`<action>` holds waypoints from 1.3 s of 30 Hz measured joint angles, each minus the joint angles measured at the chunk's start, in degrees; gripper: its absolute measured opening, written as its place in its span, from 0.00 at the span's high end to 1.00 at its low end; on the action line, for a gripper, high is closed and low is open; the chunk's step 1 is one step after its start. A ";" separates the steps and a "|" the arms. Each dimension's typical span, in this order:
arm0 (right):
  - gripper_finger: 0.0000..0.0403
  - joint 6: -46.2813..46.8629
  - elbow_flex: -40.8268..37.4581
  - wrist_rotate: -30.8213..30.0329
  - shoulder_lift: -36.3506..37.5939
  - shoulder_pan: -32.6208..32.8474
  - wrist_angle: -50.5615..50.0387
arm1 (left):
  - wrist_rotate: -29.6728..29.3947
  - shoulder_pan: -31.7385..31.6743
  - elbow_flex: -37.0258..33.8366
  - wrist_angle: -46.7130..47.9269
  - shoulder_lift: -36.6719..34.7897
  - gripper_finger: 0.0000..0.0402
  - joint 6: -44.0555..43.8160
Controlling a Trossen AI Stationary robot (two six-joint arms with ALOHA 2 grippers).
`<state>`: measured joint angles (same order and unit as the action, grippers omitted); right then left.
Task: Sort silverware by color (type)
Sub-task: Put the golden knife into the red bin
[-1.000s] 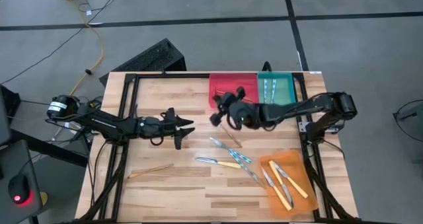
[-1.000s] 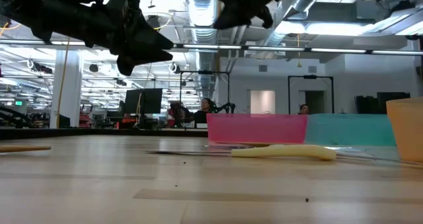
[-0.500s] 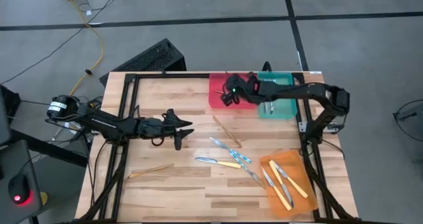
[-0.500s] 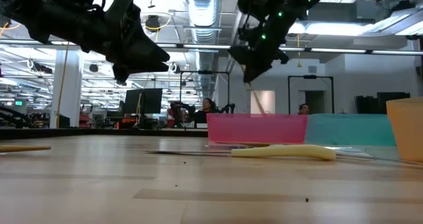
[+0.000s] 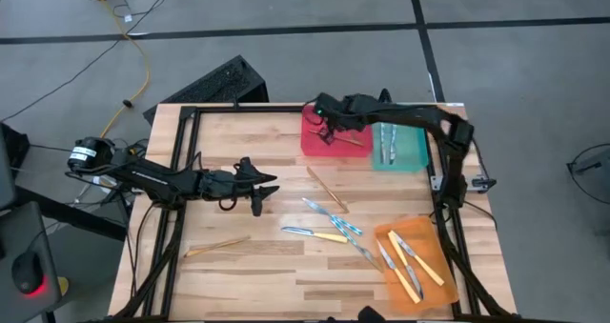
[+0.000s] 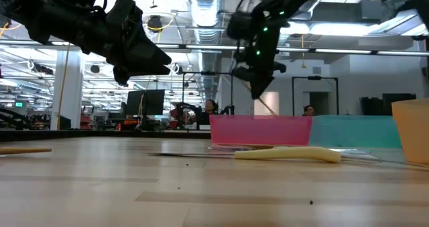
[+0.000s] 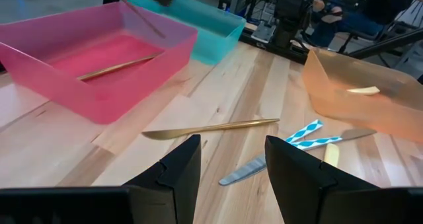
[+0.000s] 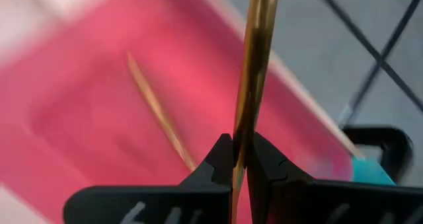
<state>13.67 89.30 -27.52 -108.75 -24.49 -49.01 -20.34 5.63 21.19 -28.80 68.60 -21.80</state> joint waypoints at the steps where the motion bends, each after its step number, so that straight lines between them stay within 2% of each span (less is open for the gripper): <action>1: 0.94 -0.59 1.77 -0.28 -1.90 0.21 -2.60 | 0.00 0.01 0.00 0.23 0.00 0.62 0.00; 8: 0.94 -5.20 12.05 -0.19 -11.44 0.48 -10.49 | 0.00 0.00 0.00 2.57 0.00 0.62 -0.52; 13: 0.94 -6.23 15.86 1.12 -15.48 0.29 -12.43 | 0.01 0.01 0.00 2.67 0.00 0.62 -0.55; 28: 0.94 -7.83 16.11 7.36 -18.17 -1.27 -12.25 | 0.01 0.02 0.00 2.79 0.00 0.62 -0.55; 32: 0.94 -7.70 16.09 11.07 -18.17 -1.95 -12.27 | 0.00 0.02 0.00 2.78 0.00 0.62 -0.53; 39: 0.85 -7.72 16.09 12.35 -18.17 -1.93 -12.03 | 0.02 0.02 0.00 2.82 0.00 0.62 -0.53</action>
<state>5.96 105.38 -15.17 -126.91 -26.41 -61.04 -20.32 5.65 21.19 -25.98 68.60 -22.33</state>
